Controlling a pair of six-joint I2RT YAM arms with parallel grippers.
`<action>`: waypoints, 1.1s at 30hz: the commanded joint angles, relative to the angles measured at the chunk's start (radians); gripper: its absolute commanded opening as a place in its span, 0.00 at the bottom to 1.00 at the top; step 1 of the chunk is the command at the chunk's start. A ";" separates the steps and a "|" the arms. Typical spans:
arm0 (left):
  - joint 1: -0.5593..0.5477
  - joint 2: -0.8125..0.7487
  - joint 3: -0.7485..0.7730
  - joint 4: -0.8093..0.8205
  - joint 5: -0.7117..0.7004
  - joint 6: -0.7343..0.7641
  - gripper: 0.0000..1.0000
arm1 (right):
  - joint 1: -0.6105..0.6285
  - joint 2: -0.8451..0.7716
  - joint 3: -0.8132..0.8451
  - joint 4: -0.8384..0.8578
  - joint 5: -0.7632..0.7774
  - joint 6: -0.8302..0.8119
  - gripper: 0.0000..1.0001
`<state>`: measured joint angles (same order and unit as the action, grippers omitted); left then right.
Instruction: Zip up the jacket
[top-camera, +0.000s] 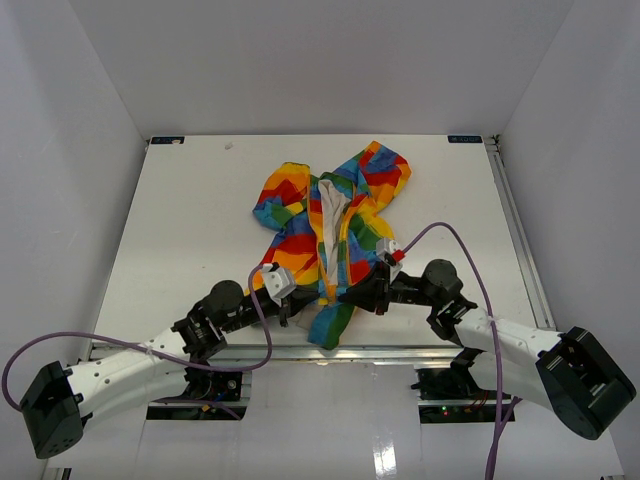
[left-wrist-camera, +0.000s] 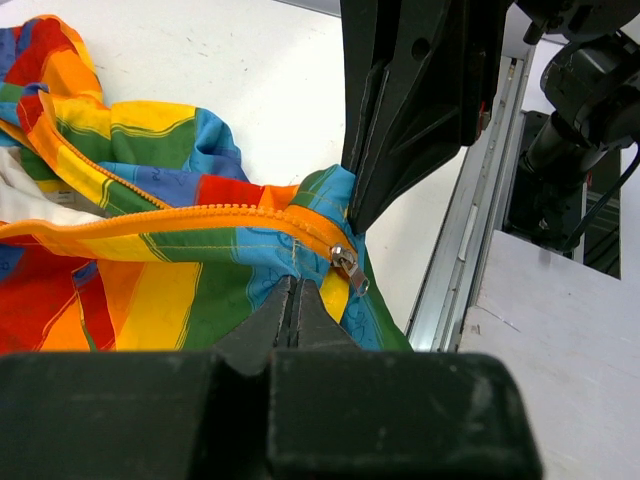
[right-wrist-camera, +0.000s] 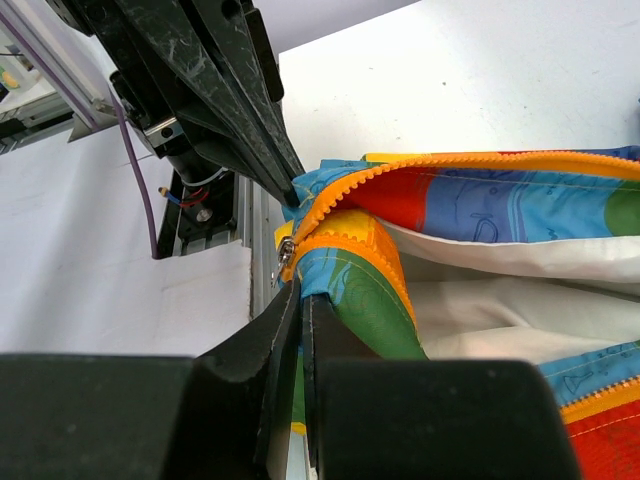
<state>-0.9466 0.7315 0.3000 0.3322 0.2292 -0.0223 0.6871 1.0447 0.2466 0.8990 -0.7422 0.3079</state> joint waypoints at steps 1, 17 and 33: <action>-0.006 -0.016 0.000 -0.001 0.024 0.008 0.00 | -0.010 -0.009 0.013 0.076 -0.029 0.015 0.08; -0.006 -0.010 -0.007 0.011 0.048 0.011 0.00 | -0.047 0.010 0.003 0.129 -0.056 0.074 0.08; -0.006 0.004 -0.002 0.018 0.099 0.015 0.00 | -0.060 0.088 0.018 0.141 -0.068 0.076 0.08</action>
<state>-0.9466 0.7521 0.3000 0.3350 0.2737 -0.0139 0.6412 1.1138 0.2466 0.9764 -0.7925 0.3927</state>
